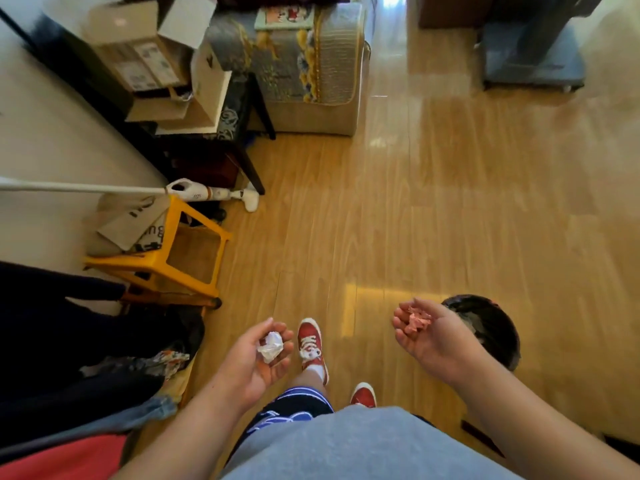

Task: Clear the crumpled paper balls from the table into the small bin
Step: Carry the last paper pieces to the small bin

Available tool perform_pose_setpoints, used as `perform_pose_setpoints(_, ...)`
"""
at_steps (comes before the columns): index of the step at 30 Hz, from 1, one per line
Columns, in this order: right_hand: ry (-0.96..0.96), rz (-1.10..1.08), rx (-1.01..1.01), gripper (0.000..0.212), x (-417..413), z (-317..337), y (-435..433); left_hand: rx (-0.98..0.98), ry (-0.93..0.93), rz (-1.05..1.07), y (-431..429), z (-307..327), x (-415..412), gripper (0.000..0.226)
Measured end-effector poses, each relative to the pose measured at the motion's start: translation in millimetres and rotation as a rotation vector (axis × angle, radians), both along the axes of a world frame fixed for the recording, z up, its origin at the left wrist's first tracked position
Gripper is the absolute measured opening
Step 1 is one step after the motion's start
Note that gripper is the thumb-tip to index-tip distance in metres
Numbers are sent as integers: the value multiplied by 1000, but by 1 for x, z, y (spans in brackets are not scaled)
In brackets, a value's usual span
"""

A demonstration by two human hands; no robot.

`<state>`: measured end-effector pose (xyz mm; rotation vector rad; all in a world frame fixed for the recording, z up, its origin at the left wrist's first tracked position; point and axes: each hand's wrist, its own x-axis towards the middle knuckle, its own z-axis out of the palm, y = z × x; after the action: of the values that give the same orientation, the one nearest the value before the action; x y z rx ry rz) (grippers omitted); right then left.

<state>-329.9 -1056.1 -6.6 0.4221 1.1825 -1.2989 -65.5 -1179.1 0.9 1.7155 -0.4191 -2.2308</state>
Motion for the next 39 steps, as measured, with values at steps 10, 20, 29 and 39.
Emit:
perform_pose_setpoints(10, 12, -137, 42, 23, -76, -5, -144, -11, -1, -156, -176, -25, -93, 25)
perform_pose_setpoints(20, 21, -555, 153, 25, -176, 1, -129, -18, 72, -571, -286, -11, -301, 22)
perform_pose_setpoints(29, -71, -830, 206, 26, -284, -28, -83, -38, 126, -828, -273, -6, -531, 24)
perform_pose_setpoints(39, -28, -847, 111, 26, -472, -18, -97, -26, 54, -829, -275, 1, -673, 24)
